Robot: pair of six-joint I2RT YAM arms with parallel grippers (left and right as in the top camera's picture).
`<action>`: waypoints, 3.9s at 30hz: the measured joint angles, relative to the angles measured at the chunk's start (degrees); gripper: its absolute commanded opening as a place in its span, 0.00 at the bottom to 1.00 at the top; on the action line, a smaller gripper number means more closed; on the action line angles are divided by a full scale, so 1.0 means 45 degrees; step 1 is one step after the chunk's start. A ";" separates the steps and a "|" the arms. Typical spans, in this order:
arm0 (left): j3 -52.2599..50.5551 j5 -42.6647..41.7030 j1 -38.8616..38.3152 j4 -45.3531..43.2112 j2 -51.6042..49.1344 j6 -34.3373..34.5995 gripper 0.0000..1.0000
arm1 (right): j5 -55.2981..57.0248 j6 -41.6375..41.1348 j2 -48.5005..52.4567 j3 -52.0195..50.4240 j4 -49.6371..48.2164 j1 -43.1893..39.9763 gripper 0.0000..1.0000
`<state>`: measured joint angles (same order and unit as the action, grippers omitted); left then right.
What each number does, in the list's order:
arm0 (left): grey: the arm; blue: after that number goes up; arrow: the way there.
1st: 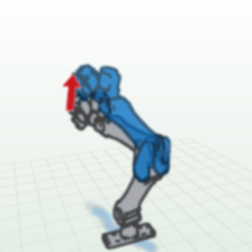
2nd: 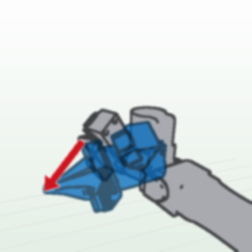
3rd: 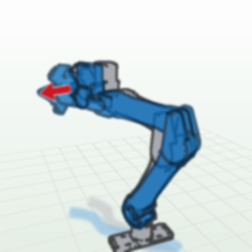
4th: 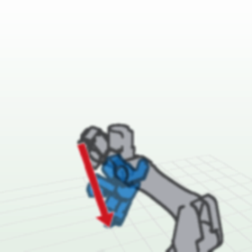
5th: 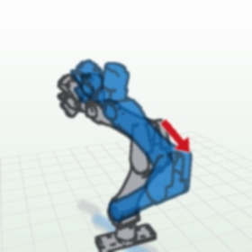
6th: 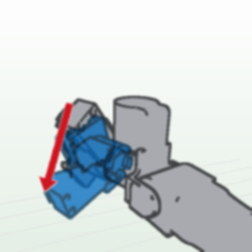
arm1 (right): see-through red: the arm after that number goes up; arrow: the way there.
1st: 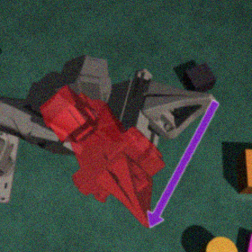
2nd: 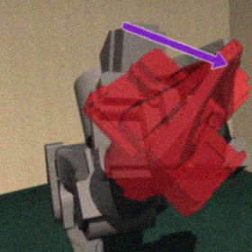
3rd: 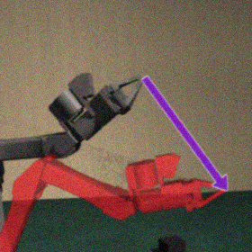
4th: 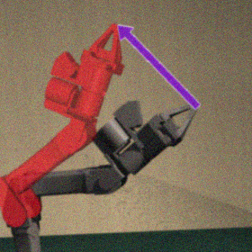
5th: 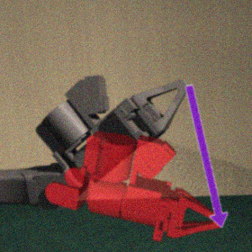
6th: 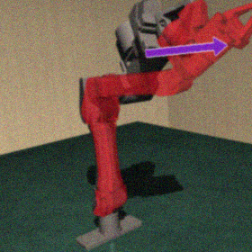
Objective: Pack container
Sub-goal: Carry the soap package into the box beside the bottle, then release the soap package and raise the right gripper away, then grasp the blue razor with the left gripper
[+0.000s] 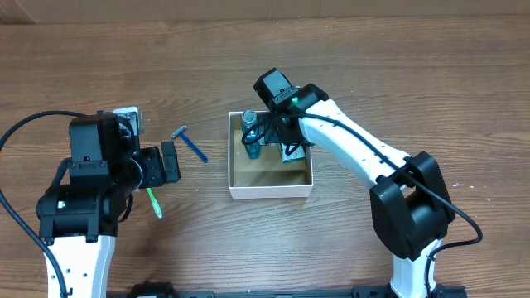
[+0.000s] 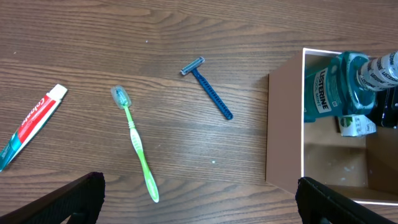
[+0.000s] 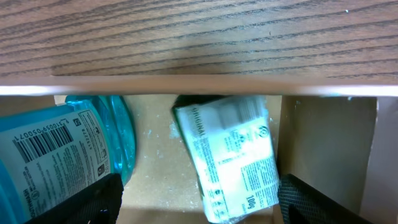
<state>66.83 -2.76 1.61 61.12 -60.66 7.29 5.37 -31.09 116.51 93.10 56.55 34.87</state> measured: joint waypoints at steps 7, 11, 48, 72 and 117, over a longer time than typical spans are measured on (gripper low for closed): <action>0.0000 -0.0005 0.0000 0.0049 0.0000 0.0000 1.00 | 0.0049 -0.0005 -0.0005 0.0000 0.0214 0.0000 0.79; 0.0000 -0.0005 0.0000 0.0044 0.0000 0.0000 1.00 | 0.0505 0.0010 -0.0461 0.0000 0.0500 0.0000 0.84; 0.0000 0.0000 0.0000 0.0141 0.0000 0.0000 1.00 | -0.0253 0.2404 -0.7305 -0.2885 0.2943 -0.5921 1.00; 0.0073 -0.0083 0.0000 -0.2608 -0.7087 0.3138 1.00 | -0.0350 0.2579 -0.7305 -0.2885 0.2671 -0.5921 1.00; 0.0738 0.1239 -0.1268 -0.5391 -1.1366 0.5736 0.21 | -0.0874 0.2589 -0.7305 -0.2885 0.2720 -0.5921 1.00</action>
<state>70.15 2.81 -4.10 36.86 -111.81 33.10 1.43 -19.44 83.64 80.12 68.79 8.23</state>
